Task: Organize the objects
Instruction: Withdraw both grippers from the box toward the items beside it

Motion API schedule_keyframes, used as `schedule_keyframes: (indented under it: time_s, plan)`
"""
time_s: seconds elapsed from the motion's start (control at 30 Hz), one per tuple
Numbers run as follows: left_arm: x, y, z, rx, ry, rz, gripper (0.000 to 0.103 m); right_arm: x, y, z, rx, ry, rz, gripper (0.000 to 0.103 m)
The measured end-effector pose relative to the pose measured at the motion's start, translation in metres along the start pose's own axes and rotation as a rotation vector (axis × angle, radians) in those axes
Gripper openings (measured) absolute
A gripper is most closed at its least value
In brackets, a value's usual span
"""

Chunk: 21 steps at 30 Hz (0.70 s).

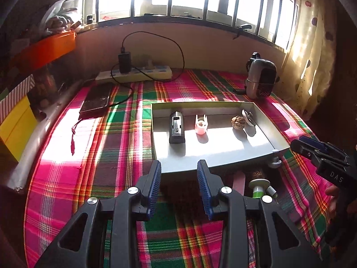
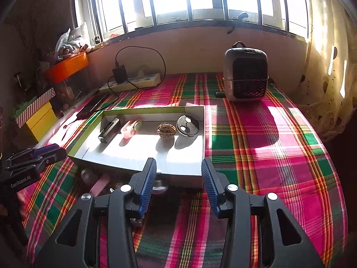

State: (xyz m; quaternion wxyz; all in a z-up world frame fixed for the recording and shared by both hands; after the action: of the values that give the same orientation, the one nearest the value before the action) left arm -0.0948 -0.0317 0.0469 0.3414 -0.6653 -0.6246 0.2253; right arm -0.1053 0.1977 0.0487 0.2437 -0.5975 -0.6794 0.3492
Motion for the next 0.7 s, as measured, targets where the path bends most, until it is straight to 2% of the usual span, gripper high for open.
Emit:
schedule_keyframes:
  time_s: [0.37,0.7]
  plan:
    - [-0.005,0.016,0.006,-0.034,0.004,-0.021,0.032,-0.016,0.018,0.014,-0.066,-0.056,-0.008,0.043]
    - [-0.002,0.023,0.016,-0.069,0.027,-0.026,0.032,-0.019,0.021,0.033,-0.108,-0.046,0.005,0.043]
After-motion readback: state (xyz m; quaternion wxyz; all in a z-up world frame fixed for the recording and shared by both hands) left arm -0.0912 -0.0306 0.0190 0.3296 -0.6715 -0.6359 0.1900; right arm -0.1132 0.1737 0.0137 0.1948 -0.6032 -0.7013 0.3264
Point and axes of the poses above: each gripper's, at about its wrist camera, not at the fingertips, and z roughly the way its jaws point, x to its right, y to its underside, the point moved 1 cm from there along z, roughly the way its jaws point, and after that the axes turned 3 degrees about y, right-handed, at the moved point
